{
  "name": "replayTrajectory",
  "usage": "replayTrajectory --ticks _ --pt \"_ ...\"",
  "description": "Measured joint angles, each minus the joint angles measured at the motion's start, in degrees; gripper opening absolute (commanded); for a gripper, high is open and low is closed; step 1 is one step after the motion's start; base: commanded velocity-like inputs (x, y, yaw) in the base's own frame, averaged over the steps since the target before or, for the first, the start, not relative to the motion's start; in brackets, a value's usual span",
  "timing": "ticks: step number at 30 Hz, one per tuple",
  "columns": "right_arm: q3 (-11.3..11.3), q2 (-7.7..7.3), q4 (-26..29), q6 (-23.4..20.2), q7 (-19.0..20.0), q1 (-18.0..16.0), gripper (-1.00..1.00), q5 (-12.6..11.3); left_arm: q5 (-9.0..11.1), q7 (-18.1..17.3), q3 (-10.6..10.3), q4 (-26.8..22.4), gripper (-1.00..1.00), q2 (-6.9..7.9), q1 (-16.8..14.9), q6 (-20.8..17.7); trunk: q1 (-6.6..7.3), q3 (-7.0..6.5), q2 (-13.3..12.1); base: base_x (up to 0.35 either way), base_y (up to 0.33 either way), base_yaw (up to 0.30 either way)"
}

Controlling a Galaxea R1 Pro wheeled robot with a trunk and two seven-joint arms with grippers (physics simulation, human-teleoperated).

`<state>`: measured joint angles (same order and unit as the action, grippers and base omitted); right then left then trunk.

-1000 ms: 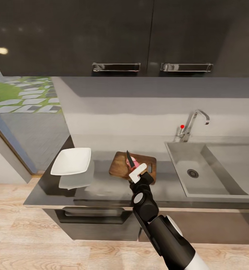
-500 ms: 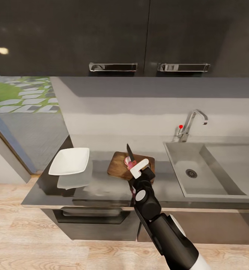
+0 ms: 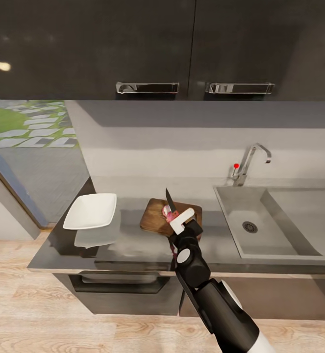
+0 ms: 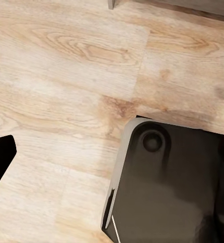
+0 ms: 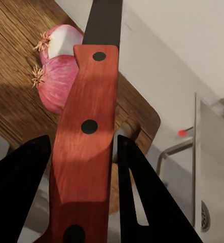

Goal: In the kitchen, take the Vidalia onion out of the sink, dice it on the chopping board with the paring knife, put the diced onion into the bowl on the countertop, then place both the paring knife and the chopping board into the sink.

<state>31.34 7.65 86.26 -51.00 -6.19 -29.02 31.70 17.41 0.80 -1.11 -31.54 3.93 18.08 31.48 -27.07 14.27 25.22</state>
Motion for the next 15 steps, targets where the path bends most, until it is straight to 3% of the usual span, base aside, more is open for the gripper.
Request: replayTrajectory --ticks 15 --pt "0.0 0.00 -4.3 0.0 0.1 0.0 -1.00 0.0 0.0 0.0 0.0 0.0 1.00 0.00 0.0 0.0 0.00 1.01 0.0 0.001 0.000 0.000"
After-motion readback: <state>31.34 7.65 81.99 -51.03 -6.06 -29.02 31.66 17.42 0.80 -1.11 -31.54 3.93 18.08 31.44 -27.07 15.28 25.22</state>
